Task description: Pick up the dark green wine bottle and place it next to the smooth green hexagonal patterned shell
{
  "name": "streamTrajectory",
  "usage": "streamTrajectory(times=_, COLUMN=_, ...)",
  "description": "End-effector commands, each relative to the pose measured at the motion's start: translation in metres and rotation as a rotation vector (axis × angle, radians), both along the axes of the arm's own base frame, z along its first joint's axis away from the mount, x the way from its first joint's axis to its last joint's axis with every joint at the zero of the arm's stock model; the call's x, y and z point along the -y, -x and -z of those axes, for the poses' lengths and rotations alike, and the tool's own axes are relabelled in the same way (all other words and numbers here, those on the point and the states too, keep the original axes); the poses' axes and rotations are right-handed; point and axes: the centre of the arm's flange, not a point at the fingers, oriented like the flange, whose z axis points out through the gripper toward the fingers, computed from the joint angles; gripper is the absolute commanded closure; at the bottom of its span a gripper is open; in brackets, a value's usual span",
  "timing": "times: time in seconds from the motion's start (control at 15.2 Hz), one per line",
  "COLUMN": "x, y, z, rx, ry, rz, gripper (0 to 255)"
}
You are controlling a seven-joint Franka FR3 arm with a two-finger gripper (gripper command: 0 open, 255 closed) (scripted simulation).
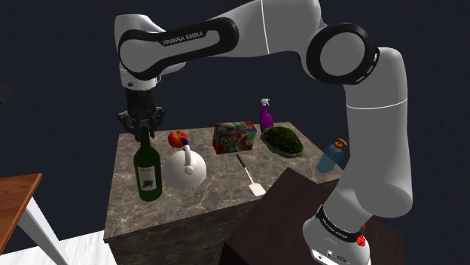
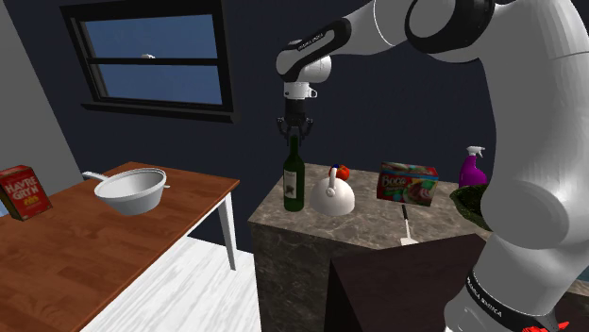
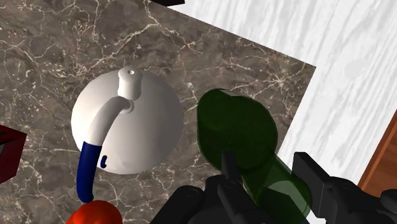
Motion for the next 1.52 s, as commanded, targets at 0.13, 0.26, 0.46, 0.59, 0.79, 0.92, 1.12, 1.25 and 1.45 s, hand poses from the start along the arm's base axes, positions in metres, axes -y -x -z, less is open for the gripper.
streamTrajectory(times=0.13, x=0.0, y=0.0, z=0.0, rx=0.0, ry=0.0, rz=0.0, gripper=255)
streamTrajectory(times=0.26, x=0.0, y=0.0, z=0.0, rx=0.0, ry=0.0, rz=0.0, gripper=255)
streamTrajectory(times=0.46, x=0.0, y=0.0, z=-0.01, rx=0.0, ry=0.0, rz=0.0, gripper=255)
streamTrajectory(times=0.59, x=0.0, y=0.0, z=-0.021, rx=0.0, ry=0.0, rz=0.0, gripper=255)
streamTrajectory(times=0.79, x=0.0, y=0.0, z=-0.037, rx=0.0, ry=0.0, rz=0.0, gripper=255)
streamTrajectory(times=0.92, x=0.0, y=0.0, z=-0.047, rx=0.0, ry=0.0, rz=0.0, gripper=255)
streamTrajectory(times=1.12, x=0.0, y=0.0, z=-0.063, rx=0.0, ry=0.0, rz=0.0, gripper=255)
streamTrajectory(times=1.25, x=0.0, y=0.0, z=-0.074, rx=0.0, ry=0.0, rz=0.0, gripper=255)
streamTrajectory(times=1.45, x=0.0, y=0.0, z=-0.089, rx=0.0, ry=0.0, rz=0.0, gripper=255)
